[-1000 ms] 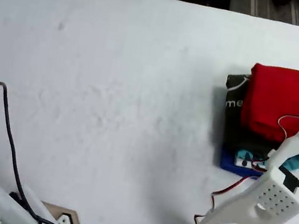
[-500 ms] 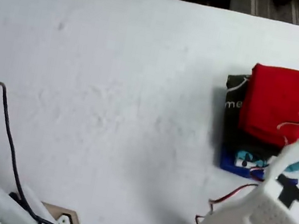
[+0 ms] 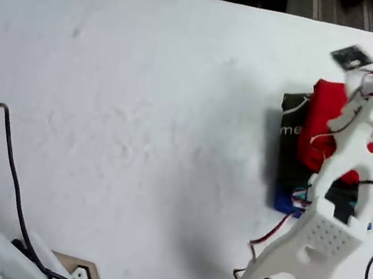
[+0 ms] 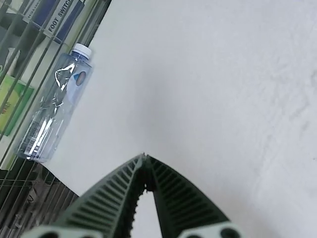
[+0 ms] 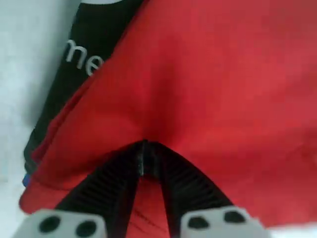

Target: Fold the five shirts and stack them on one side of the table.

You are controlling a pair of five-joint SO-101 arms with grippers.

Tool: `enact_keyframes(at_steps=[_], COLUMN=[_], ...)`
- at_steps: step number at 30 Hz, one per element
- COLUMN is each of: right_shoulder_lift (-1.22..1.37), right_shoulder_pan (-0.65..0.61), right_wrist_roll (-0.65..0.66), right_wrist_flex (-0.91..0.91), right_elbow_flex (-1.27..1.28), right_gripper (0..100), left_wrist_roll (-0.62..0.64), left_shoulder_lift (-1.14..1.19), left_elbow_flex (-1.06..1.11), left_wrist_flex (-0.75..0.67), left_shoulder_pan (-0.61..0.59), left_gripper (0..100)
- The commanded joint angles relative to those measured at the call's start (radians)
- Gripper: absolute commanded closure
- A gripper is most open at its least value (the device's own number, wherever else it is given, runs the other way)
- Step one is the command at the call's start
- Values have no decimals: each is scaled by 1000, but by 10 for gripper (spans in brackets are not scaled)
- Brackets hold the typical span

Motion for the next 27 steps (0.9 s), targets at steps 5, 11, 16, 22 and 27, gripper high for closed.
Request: enact_keyframes(at_steps=[5, 11, 16, 22, 27], right_shoulder_lift=[-30, -162, -355, -661, -931], right_shoulder_pan=[-42, -41, -65, -107, -160], right_wrist_roll=[-5, -87, -224, -298, -402], right_wrist_flex=[64, 67, 67, 67, 65], right_elbow_flex=[-342, -394, -273, 106, 439], right_gripper=[981, 981, 981, 981, 981], left_wrist_roll=[2, 3, 3, 112, 224], left_shoulder_lift=[2, 2, 1, 1, 2], left_elbow_flex=[-9, -63, -172, -255, -203], left_wrist_flex=[-5, 2, 51, 114, 71], left_shoulder_pan=[1, 5, 27, 295, 447], left_gripper=[976, 976, 976, 977, 977])
